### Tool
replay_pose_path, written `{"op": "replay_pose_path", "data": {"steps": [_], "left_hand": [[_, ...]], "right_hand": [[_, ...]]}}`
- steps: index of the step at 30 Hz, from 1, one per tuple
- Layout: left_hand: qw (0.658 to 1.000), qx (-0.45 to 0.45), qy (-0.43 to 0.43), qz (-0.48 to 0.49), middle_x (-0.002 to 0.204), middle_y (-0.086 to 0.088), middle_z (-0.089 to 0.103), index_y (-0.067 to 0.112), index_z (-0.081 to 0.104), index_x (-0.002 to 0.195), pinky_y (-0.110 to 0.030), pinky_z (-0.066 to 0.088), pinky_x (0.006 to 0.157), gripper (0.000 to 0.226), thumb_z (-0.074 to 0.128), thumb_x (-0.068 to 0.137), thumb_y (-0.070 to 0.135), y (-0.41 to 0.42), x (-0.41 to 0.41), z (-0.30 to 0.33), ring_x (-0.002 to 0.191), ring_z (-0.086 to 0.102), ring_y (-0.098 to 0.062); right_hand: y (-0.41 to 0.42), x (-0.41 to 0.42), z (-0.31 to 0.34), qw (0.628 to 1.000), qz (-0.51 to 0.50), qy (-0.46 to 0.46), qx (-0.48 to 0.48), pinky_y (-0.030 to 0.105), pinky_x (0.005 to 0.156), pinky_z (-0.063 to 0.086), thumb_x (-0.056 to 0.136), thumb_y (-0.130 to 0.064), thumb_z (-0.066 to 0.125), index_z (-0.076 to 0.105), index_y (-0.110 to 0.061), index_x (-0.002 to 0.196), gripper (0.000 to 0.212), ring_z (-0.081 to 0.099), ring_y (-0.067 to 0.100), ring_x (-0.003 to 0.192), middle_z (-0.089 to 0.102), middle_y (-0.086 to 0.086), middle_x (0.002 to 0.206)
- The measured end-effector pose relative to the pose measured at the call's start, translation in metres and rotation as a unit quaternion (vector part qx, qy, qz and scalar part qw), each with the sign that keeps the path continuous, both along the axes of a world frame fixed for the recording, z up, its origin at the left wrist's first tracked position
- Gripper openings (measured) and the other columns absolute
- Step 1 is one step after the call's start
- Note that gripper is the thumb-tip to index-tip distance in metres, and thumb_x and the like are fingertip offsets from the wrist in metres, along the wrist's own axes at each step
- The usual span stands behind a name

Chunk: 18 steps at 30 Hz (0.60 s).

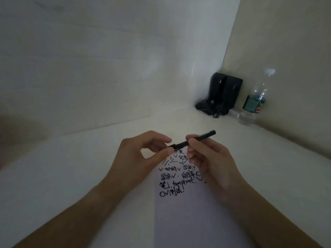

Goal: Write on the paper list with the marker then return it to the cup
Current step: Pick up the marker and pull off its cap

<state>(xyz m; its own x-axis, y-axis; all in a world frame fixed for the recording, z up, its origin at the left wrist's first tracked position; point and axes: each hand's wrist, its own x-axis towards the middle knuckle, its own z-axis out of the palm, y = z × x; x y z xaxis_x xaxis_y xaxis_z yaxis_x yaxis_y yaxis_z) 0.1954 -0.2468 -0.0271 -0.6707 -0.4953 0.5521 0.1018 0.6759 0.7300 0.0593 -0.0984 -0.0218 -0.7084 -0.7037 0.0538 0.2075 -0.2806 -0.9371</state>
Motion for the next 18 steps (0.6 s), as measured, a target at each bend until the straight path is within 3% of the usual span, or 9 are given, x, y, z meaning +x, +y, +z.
{"op": "replay_pose_path", "data": {"steps": [4,8,13,18], "left_hand": [[0.999,0.016,0.049,-0.011,0.090,0.008,0.078,0.024,0.080,0.095,-0.023,0.056,0.087,0.023,0.087,0.073,0.023,-0.0020,-0.0041,0.0014,0.093,0.073,-0.016],[0.997,0.010,0.076,-0.024,0.094,0.002,0.076,0.018,0.080,0.094,-0.035,0.058,0.089,0.023,0.088,0.074,0.012,-0.0019,-0.0061,0.0008,0.093,0.072,-0.024],[0.997,0.053,0.031,-0.037,0.090,0.004,0.079,0.018,0.082,0.102,-0.024,0.058,0.083,0.021,0.079,0.081,0.022,0.0013,-0.0045,0.0005,0.087,0.074,-0.017],[0.988,0.111,-0.034,-0.105,0.071,0.003,0.075,0.014,0.083,0.099,-0.016,0.051,0.066,0.025,0.075,0.081,0.029,0.0042,-0.0032,0.0035,0.061,0.066,-0.006]], "right_hand": [[0.0014,-0.0042,0.0018,0.997,0.044,-0.032,-0.048,0.025,0.067,0.056,0.075,-0.004,0.070,0.077,-0.001,0.101,0.027,0.064,0.017,0.067,0.067,0.009,0.070],[0.0020,-0.0059,-0.0015,0.997,0.056,-0.028,-0.045,0.026,0.070,0.057,0.078,-0.003,0.068,0.077,-0.003,0.104,0.028,0.065,0.017,0.072,0.067,0.008,0.073],[0.0014,-0.0017,-0.0021,0.997,0.054,0.029,-0.037,0.025,0.068,0.056,0.083,-0.016,0.069,0.076,0.000,0.106,0.029,0.065,0.017,0.069,0.070,0.010,0.075],[0.0006,0.0013,-0.0006,0.994,0.014,0.102,-0.022,0.025,0.060,0.053,0.079,-0.027,0.071,0.077,0.003,0.097,0.035,0.061,0.018,0.061,0.068,0.011,0.068]]}}
